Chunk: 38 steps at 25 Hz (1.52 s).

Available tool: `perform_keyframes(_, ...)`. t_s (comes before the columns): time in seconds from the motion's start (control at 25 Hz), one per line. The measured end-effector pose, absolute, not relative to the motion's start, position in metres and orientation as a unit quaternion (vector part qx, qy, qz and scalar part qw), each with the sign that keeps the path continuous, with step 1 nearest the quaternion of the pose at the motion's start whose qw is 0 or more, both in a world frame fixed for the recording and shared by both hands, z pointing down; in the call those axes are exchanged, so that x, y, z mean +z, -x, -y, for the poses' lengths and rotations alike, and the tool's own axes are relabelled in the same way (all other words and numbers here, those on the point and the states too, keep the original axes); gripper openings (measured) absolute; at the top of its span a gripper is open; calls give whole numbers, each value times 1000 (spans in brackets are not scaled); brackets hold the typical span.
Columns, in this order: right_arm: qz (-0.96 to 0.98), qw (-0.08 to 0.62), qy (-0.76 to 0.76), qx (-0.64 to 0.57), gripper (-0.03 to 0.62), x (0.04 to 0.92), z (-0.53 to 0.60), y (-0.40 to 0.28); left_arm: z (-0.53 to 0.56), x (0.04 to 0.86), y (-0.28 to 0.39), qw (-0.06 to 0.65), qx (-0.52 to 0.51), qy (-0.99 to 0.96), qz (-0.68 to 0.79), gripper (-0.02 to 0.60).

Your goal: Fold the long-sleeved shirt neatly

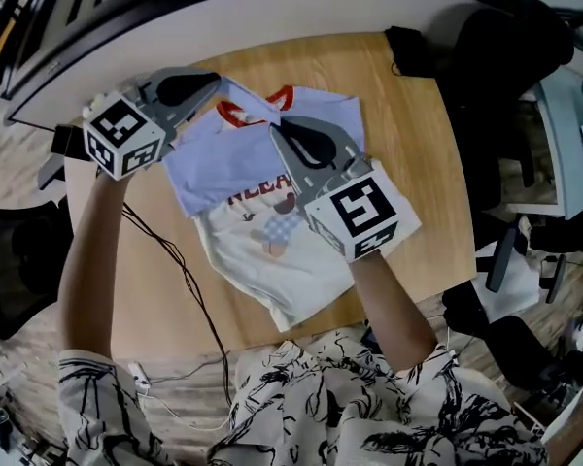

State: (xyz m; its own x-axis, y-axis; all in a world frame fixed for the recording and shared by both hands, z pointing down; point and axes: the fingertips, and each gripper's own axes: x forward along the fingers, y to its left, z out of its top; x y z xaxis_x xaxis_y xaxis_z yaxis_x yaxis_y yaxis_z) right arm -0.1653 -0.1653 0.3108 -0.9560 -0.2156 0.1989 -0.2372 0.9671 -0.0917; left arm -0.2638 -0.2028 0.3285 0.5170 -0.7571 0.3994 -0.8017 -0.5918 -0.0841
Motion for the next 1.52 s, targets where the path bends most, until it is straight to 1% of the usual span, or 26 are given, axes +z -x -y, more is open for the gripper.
perform_keyframes(0.28,981,172,-91,17,21,387,107,225,148,417,306,51,272,-873,402,8)
perform_keyframes(0.52,969,242,-34,-31,21,437,61,260,107,467,334,75,300,-874,376,8)
perform_keyframes(0.72,949,303,8,-84,21,490,25,290,82,512,363,77,366,-853,365,8)
perform_keyframes(1.08,919,376,28,-118,23,556,-3,321,70,576,396,128,429,-803,395,5)
perform_keyframes(1.16,914,385,34,-124,23,566,-7,323,65,582,407,142,428,-792,412,5)
perform_keyframes(1.32,909,389,45,-142,23,574,-13,323,56,574,422,187,383,-772,472,6)
perform_keyframes(1.4,904,392,51,-166,23,575,-14,322,57,571,422,231,352,-757,500,31)
perform_keyframes(1.48,895,392,65,-203,25,576,-18,323,61,569,418,276,312,-743,524,80)
perform_keyframes(1.52,890,391,75,-222,29,577,-22,323,66,567,415,286,295,-739,534,87)
